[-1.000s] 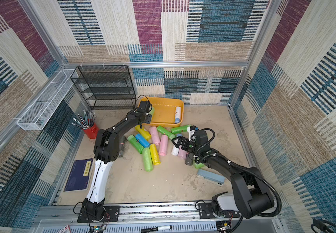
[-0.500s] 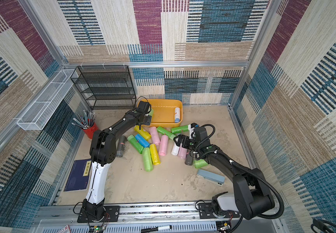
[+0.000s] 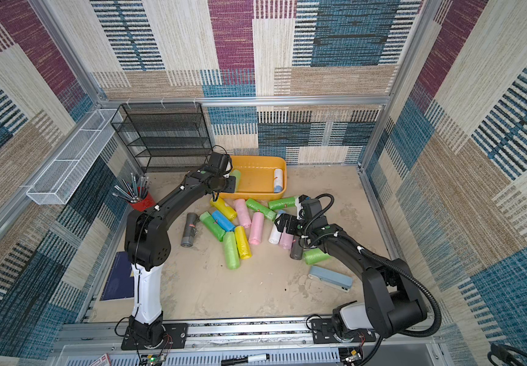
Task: Put the roll of trash bags into the storage box
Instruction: Place the roll of trash bags in the storage box, then pick up the roll of trash bags from the center of the board.
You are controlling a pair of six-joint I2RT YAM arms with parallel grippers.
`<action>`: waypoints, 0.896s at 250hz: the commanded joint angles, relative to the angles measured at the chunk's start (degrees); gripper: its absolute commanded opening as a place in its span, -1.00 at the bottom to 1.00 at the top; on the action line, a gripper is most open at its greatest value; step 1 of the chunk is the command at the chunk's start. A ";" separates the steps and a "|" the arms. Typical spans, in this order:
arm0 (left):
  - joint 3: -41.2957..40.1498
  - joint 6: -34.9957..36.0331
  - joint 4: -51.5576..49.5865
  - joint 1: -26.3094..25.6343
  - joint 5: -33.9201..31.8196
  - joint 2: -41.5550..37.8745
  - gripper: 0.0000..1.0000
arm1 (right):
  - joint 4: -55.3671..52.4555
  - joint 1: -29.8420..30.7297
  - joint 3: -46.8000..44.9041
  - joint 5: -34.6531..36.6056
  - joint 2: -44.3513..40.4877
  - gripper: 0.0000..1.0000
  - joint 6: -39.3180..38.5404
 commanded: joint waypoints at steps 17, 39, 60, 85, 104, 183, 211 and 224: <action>-7.21 -5.91 4.12 0.03 10.54 -6.61 -0.06 | -6.03 -0.09 1.45 4.76 -1.12 0.99 -2.42; -14.25 -8.80 9.74 0.03 14.84 -11.67 -0.07 | -8.22 -0.24 1.56 5.79 -1.11 0.99 -2.64; -20.81 -11.27 14.90 0.06 17.69 -16.92 -0.06 | -10.35 -0.53 1.50 6.21 -0.39 0.97 -2.15; -27.72 -13.11 21.05 0.07 20.54 -22.35 -0.06 | -11.77 -0.88 1.21 5.84 0.84 0.89 -2.32; -30.48 -13.49 22.78 0.08 23.22 -24.99 -0.04 | -12.51 -1.14 1.26 5.11 2.23 0.78 -2.75; -34.51 -15.92 22.31 0.05 30.03 -28.25 0.01 | -12.01 -2.28 -0.41 6.20 4.15 0.45 -1.76; -35.03 -16.83 21.56 0.05 32.25 -28.51 0.01 | -11.99 -2.46 -1.04 7.20 4.17 0.45 -1.56; -35.10 -16.96 20.86 0.06 32.44 -28.77 0.02 | -11.69 -2.54 -1.31 7.39 3.90 0.45 -1.36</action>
